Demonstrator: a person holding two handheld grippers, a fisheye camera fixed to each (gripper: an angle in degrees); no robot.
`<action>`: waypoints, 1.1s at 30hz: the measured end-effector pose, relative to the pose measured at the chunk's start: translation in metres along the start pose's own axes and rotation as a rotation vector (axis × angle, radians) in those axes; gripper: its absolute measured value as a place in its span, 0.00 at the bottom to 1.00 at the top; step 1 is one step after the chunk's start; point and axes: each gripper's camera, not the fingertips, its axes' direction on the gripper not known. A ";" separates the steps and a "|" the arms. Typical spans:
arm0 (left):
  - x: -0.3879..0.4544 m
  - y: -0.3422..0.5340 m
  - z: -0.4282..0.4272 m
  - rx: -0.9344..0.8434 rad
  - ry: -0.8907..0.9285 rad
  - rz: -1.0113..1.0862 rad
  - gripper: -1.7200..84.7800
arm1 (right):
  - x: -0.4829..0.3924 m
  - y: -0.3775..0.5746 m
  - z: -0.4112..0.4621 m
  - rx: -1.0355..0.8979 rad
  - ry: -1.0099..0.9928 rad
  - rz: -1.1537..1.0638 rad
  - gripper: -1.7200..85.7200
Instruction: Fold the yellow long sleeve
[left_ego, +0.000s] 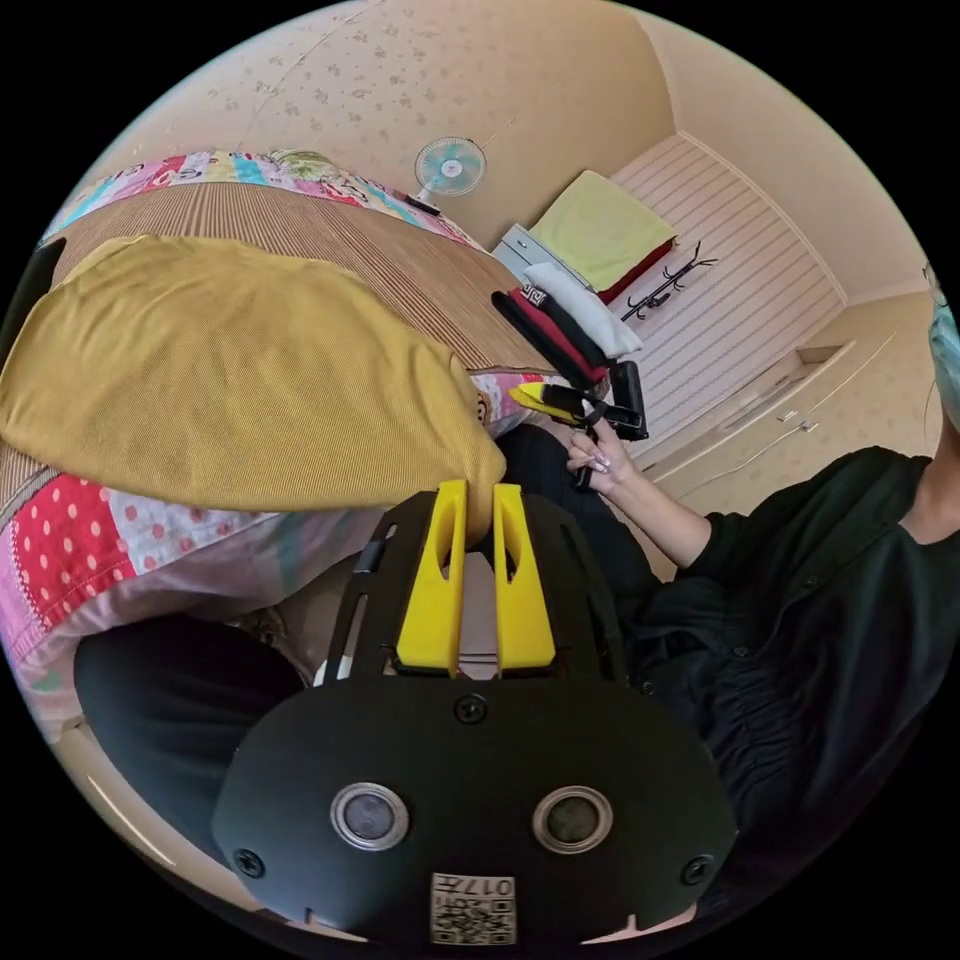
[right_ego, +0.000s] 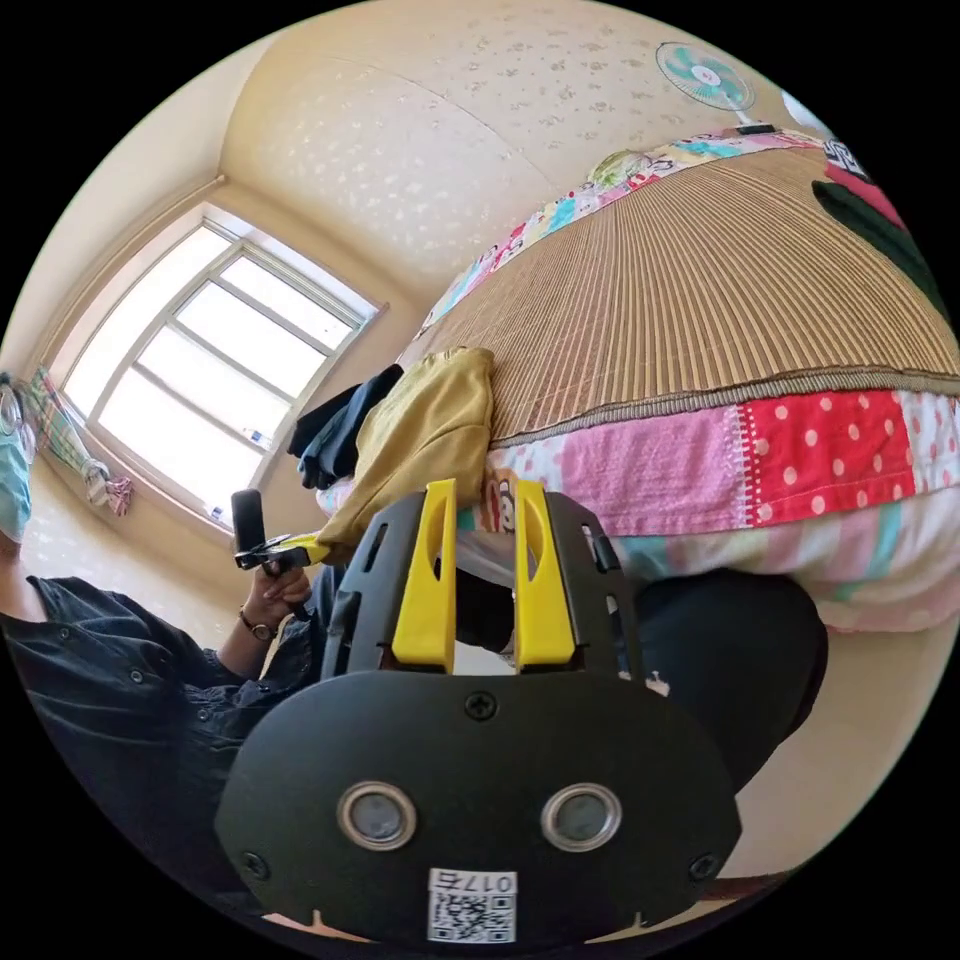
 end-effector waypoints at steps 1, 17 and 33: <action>0.000 -0.003 -0.001 -0.014 -0.003 0.014 0.08 | -0.005 -0.003 0.015 -0.010 0.006 -0.029 0.12; -0.021 -0.027 -0.106 0.296 0.017 -0.230 0.13 | -0.113 0.052 0.069 0.046 -0.133 -0.404 0.04; -0.041 0.022 -0.137 0.412 -0.042 -0.232 0.07 | -0.153 0.129 0.122 -0.137 -0.321 -0.507 0.04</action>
